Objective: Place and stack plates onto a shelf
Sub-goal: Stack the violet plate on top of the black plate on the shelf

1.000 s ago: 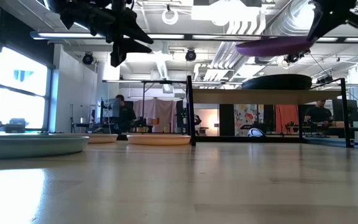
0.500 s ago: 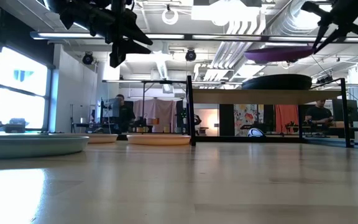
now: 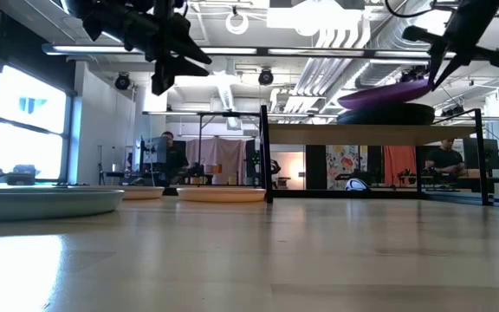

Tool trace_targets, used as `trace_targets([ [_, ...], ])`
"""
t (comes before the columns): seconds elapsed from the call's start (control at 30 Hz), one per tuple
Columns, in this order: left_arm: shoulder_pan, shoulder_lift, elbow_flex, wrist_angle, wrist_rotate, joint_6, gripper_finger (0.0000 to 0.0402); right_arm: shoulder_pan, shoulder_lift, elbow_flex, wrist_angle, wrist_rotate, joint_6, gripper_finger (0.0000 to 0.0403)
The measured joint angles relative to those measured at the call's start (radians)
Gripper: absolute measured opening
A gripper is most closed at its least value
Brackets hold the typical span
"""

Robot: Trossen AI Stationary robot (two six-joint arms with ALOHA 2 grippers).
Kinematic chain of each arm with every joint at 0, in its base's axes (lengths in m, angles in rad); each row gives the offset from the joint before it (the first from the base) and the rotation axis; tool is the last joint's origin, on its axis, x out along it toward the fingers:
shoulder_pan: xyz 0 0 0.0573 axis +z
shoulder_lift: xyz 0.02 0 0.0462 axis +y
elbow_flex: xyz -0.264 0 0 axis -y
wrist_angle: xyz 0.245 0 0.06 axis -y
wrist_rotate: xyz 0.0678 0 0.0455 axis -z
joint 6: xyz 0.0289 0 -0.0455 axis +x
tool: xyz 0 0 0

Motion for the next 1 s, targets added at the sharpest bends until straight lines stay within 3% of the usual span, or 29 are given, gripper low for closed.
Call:
trace_targets([
  [0.5,0.000,0.000,0.000,-0.032,0.007,0.000,0.0094,0.000,0.045,0.000,-0.018,0.006,0.000,0.0006],
  [1.0,0.000,0.000,0.000,-0.033,0.008,0.000,0.0094,0.000,0.028,0.001,-0.019,0.007,-0.016,0.0092],
])
